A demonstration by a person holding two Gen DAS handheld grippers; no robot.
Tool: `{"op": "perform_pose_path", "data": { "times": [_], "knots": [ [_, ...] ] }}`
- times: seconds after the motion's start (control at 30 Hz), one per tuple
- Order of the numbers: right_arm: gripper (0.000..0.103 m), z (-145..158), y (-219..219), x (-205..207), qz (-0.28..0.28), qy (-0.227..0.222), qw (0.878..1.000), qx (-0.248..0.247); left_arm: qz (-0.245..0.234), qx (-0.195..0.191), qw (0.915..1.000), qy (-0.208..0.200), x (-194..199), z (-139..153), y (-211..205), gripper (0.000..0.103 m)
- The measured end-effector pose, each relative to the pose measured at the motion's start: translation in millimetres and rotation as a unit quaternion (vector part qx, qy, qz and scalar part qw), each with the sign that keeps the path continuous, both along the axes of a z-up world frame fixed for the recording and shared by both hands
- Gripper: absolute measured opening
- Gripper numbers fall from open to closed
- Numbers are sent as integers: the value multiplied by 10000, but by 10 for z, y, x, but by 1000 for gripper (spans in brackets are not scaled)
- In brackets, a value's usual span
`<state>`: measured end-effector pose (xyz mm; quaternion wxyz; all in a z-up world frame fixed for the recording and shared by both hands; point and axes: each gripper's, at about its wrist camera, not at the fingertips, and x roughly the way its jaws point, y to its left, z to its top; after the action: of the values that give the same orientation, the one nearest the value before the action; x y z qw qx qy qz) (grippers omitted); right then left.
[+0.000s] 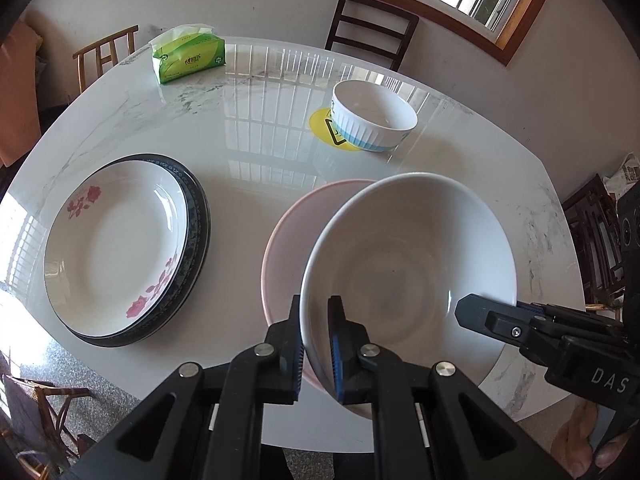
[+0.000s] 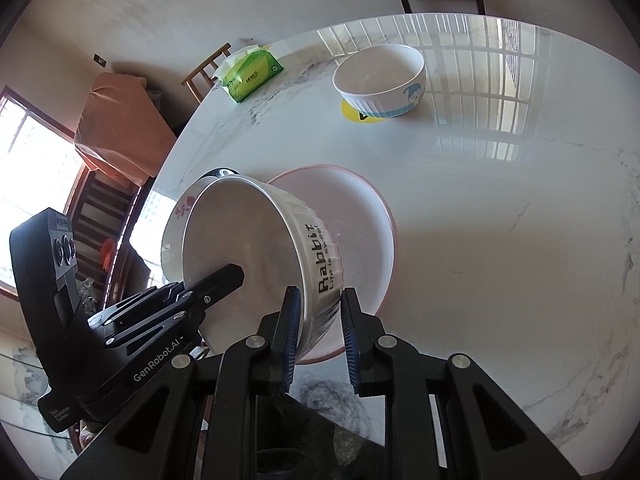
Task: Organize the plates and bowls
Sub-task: 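Lift the Rabbit-print bowl with both grippers and carry it over the pink bowl, then lower the Rabbit-print bowl into the pink bowl and open both grippers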
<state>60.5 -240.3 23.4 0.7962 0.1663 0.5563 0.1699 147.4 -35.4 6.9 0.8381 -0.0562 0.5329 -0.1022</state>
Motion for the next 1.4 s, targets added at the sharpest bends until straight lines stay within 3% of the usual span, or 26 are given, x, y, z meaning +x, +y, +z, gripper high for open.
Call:
{"op": "perform_pose_path", "data": {
  "times": [0.23,0.7,0.93,1.4],
  "knots": [
    [20,-85,22,92,11,126,9999,-38,33,60,10000,66,62,-78,-4,12],
    [20,-209,39,201,24,234,9997,-92,-25,333,9993,-183,78,-84,-59,13],
    [20,-176,61,196,-11,21,9994,-338,-26,311,9992,-239,69,-99,-23,14],
    [22,-141,17,131,-60,-263,9994,-197,-63,482,9975,-520,-75,41,-78,15]
  ]
}}
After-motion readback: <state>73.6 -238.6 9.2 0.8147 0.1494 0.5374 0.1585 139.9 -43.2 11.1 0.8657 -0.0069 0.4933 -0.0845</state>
